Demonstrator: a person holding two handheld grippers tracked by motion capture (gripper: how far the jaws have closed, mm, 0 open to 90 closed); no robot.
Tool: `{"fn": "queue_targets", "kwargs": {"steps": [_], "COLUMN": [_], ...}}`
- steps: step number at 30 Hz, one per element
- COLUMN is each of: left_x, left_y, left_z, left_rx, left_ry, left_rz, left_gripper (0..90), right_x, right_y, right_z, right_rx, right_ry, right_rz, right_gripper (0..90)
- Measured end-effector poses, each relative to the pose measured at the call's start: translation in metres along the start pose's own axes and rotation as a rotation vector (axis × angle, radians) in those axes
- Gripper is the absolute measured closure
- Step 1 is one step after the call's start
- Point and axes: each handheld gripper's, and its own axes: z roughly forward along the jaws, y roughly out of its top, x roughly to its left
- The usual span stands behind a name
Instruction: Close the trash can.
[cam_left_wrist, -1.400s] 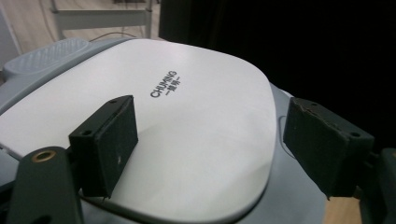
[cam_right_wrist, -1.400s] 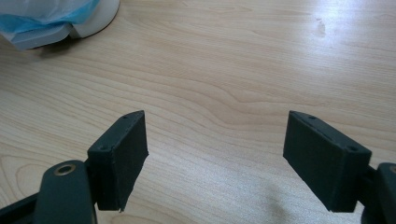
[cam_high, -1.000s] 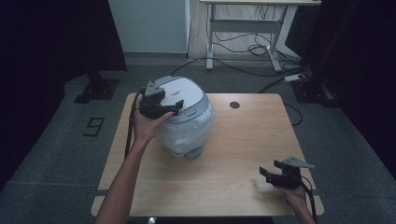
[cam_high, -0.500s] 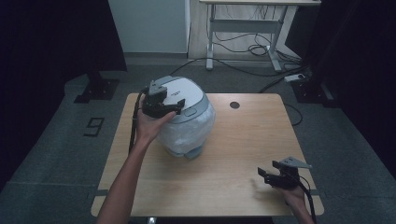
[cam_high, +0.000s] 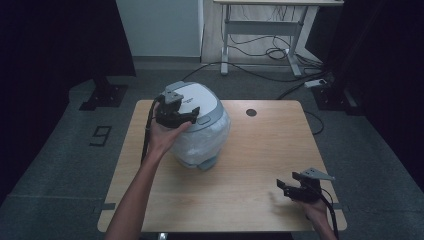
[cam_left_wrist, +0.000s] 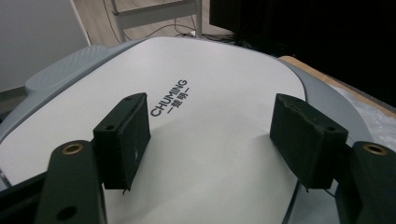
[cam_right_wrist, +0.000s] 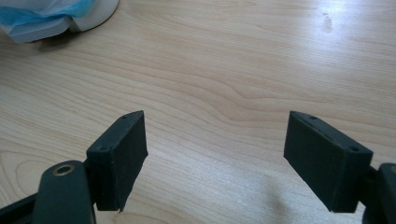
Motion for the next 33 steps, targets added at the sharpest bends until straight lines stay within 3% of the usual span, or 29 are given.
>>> {"fn": "queue_targets", "kwargs": {"steps": [8, 13, 15, 17, 22, 29, 33], "left_x": [0.001, 0.006, 0.008, 0.009, 0.011, 0.015, 0.017], "left_y": [-0.002, -0.001, -0.002, -0.005, -0.011, -0.025, -0.043], "left_z": [0.000, -0.004, -0.009, -0.017, -0.037, -0.056, -0.063], "left_rx": [-0.019, -0.001, -0.010, -0.056, -0.108, -0.118, -0.119], "left_ry": [-0.003, -0.057, -0.078, -0.087, -0.111, -0.124, -0.135], "left_rz": [-0.004, 0.018, 0.001, -0.011, -0.018, -0.022, -0.042], "left_gripper": [28.3, 24.0, 21.7, 21.2, 20.2, 16.3, 15.5], "right_x": [-0.001, -0.002, -0.003, -0.004, -0.005, -0.003, -0.004], "right_y": [0.000, 0.000, 0.000, 0.000, -0.001, 0.000, -0.001], "right_z": [-0.001, -0.001, -0.001, -0.001, -0.002, -0.001, 0.000], "right_rx": [-0.003, -0.003, -0.003, -0.001, -0.003, -0.002, 0.000], "right_ry": [0.000, 0.000, -0.001, -0.001, -0.004, 0.001, 0.003], "right_rz": [0.001, 0.004, 0.009, 0.013, 0.016, 0.009, 0.012], "right_gripper": [20.8, 20.8, 20.8, 20.8, 20.8, 20.8, 20.9]}}
